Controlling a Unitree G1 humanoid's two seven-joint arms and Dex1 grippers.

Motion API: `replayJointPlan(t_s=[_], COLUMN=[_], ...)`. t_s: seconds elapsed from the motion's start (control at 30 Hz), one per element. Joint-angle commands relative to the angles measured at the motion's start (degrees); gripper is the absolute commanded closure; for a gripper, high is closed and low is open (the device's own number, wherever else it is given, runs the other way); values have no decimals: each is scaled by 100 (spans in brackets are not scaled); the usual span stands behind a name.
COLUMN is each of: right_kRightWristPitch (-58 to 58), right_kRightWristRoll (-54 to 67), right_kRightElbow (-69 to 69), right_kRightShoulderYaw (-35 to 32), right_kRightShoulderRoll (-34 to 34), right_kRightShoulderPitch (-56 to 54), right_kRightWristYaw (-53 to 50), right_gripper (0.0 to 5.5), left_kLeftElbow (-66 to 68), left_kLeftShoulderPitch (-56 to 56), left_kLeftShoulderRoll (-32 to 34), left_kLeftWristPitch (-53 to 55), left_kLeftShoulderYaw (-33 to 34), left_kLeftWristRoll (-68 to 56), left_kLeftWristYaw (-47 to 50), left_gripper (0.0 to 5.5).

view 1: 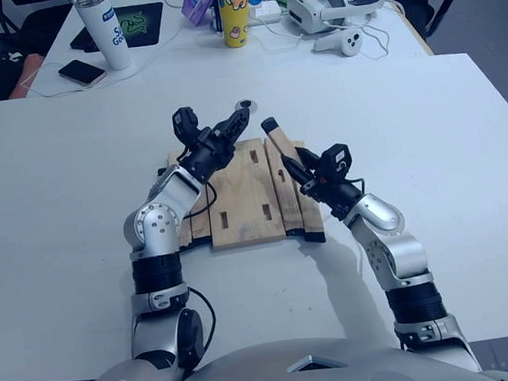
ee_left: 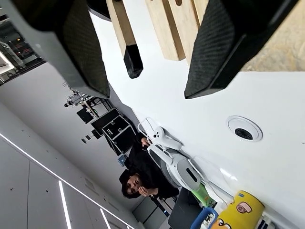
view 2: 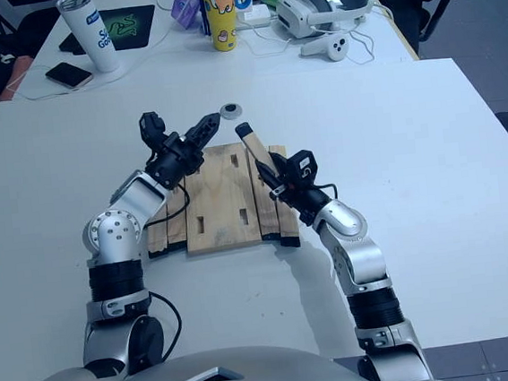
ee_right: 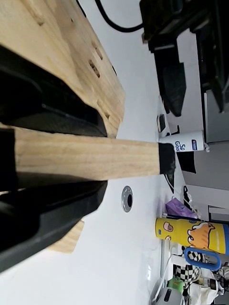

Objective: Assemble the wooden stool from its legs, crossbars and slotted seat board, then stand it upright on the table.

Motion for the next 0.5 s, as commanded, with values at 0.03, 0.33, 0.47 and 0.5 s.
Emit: replayJointPlan(t_s=[0.03, 0.33, 0.47, 0.5], right_kRightWristPitch=[-108, -103, -128, -136], right_kRightWristRoll=[6, 44, 20, 25], right_kRightElbow=[56, -54, -70, -74], right_kRightShoulderYaw=[85, 351, 371, 367], right_kRightShoulderRoll=[59, 204, 214, 211], right_kRightShoulderPitch=[-121, -57, -26, -15], right_kRightWristYaw=[106, 308, 290, 289], right_gripper=[418, 418, 418, 418], left_kLeftElbow=[35, 102, 119, 134], left_kLeftShoulderPitch=[-192, -178, -203, -210], left_kLeftShoulderRoll=[-77, -177, -122, -100], left_kLeftWristPitch=[295, 599, 600, 612], left_kLeftShoulderYaw=[80, 110, 128, 145], left_kLeftWristRoll=[-238, -451, -401, -408], left_kLeftWristYaw=[112, 143, 145, 138], left_gripper=[261, 285, 343, 352])
